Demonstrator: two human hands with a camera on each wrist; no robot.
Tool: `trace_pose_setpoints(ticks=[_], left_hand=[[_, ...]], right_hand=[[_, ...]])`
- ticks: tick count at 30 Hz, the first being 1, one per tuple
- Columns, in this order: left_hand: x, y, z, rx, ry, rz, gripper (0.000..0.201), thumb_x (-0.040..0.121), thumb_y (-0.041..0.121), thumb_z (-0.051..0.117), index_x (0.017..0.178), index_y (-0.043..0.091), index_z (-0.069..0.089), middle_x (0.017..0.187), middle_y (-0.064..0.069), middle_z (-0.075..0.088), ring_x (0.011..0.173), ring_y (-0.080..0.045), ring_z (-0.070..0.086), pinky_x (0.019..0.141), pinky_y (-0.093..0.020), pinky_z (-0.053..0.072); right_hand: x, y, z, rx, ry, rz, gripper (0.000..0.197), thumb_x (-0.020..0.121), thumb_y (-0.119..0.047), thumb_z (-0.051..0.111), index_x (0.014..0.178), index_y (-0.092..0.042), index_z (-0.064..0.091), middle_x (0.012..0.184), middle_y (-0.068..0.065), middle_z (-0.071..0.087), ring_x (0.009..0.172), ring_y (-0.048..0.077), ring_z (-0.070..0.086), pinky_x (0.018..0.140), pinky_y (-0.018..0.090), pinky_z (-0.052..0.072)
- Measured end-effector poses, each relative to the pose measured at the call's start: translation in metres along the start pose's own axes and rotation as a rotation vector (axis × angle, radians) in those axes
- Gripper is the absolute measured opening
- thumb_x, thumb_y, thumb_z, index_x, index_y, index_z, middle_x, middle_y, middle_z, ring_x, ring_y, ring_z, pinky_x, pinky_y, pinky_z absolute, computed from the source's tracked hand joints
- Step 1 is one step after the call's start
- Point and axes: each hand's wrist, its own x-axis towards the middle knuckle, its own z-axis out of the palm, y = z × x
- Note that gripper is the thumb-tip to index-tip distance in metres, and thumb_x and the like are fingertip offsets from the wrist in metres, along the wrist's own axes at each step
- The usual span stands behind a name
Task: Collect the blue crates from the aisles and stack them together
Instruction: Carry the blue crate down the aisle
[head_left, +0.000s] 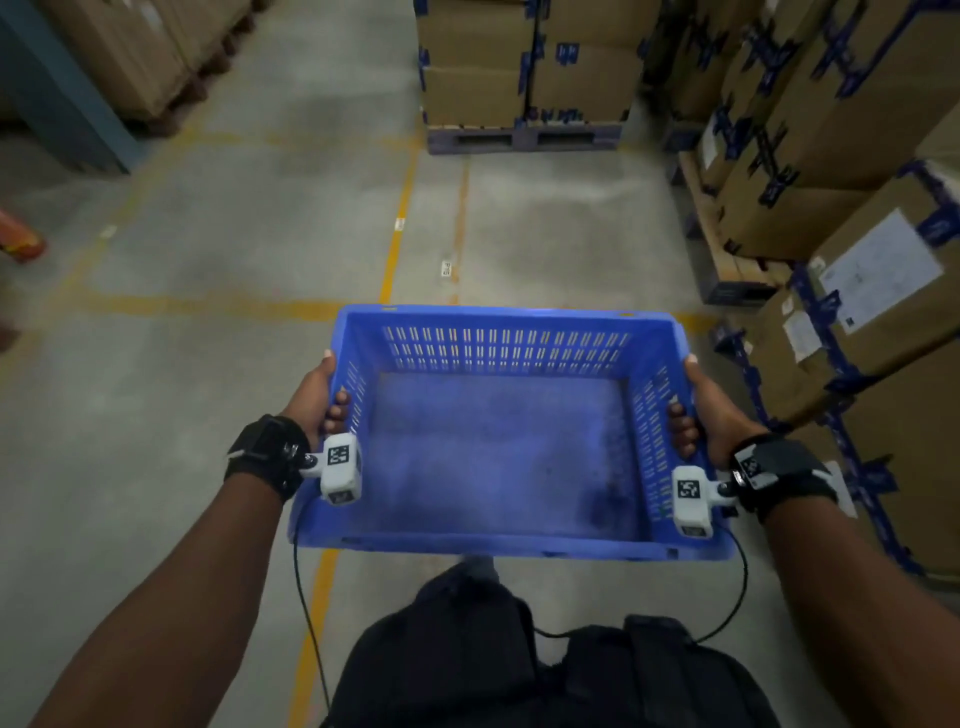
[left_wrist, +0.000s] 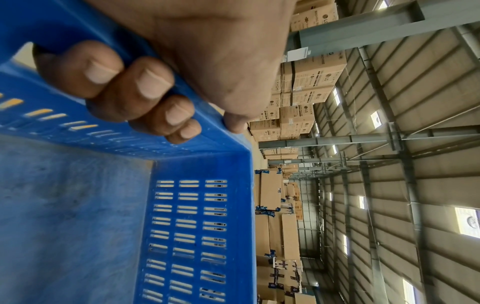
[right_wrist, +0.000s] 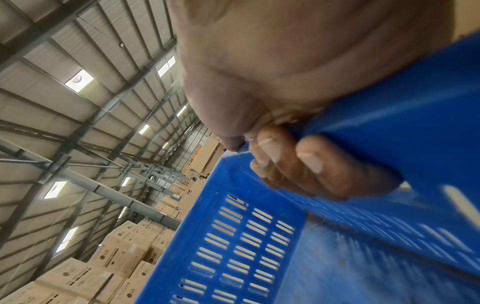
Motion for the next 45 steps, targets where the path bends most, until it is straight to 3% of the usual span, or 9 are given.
trace_pose_setpoints(ticks=[11,21,28,34,37,40,45], left_hand=[[0.221,0.237,0.102,0.089,-0.055,-0.011,0.066,0.086,0.083,0.037,0.064,0.020,0.038,0.048,0.003,0.026,0.033,-0.010,0.015,0.033,-0.015,0.014],[0.417,0.398,0.183,0.048,-0.035,-0.028,0.069,0.087,0.084,0.033,0.064,0.019,0.038,0.049,0.002,0.026,0.033,-0.010,0.015,0.034,-0.014,0.013],[0.508,0.511,0.213,-0.033,0.047,-0.023,0.065,0.089,0.081,0.035,0.067,0.020,0.040,0.051,0.004,0.028,0.034,-0.008,0.016,0.034,-0.015,0.013],[0.629,0.616,0.234,-0.002,0.072,0.008,0.060,0.093,0.076,0.032,0.072,0.020,0.042,0.057,0.004,0.030,0.038,-0.008,0.018,0.035,-0.013,0.014],[0.685,0.674,0.249,0.010,0.022,0.040,0.059,0.096,0.073,0.029,0.075,0.020,0.043,0.053,0.005,0.032,0.035,-0.007,0.020,0.033,-0.014,0.016],[0.735,0.731,0.267,0.033,-0.012,0.046,0.057,0.098,0.071,0.027,0.077,0.020,0.044,0.059,0.003,0.029,0.037,-0.008,0.020,0.034,-0.015,0.017],[0.823,0.813,0.303,0.104,0.000,0.018,0.064,0.093,0.078,0.028,0.071,0.019,0.038,0.058,0.003,0.026,0.039,-0.011,0.019,0.035,-0.017,0.017]], right_hand=[[0.170,-0.227,-0.016,0.118,0.114,-0.036,0.072,0.079,-0.091,0.034,0.064,-0.021,0.036,0.051,-0.002,0.022,0.038,0.015,0.019,0.041,0.023,0.018],[0.368,-0.433,-0.024,0.068,0.073,0.001,0.070,0.081,-0.089,0.034,0.066,-0.021,0.035,0.051,-0.002,0.022,0.036,0.014,0.018,0.038,0.020,0.019],[0.483,-0.586,-0.008,0.006,0.019,-0.002,0.070,0.080,-0.090,0.034,0.065,-0.021,0.035,0.049,-0.003,0.022,0.035,0.013,0.017,0.037,0.021,0.018],[0.593,-0.696,0.022,-0.008,0.021,0.032,0.070,0.080,-0.090,0.033,0.066,-0.021,0.035,0.047,-0.003,0.023,0.035,0.013,0.018,0.037,0.020,0.019],[0.638,-0.755,0.027,0.020,0.030,0.002,0.071,0.079,-0.090,0.035,0.066,-0.021,0.036,0.048,-0.003,0.023,0.036,0.014,0.019,0.039,0.022,0.020],[0.678,-0.811,0.031,0.019,0.043,0.001,0.070,0.082,-0.089,0.032,0.067,-0.020,0.036,0.049,-0.002,0.023,0.037,0.014,0.019,0.040,0.023,0.020],[0.750,-0.892,0.031,0.024,0.076,-0.005,0.072,0.081,-0.090,0.030,0.067,-0.020,0.036,0.051,0.000,0.023,0.038,0.016,0.020,0.040,0.023,0.023]])
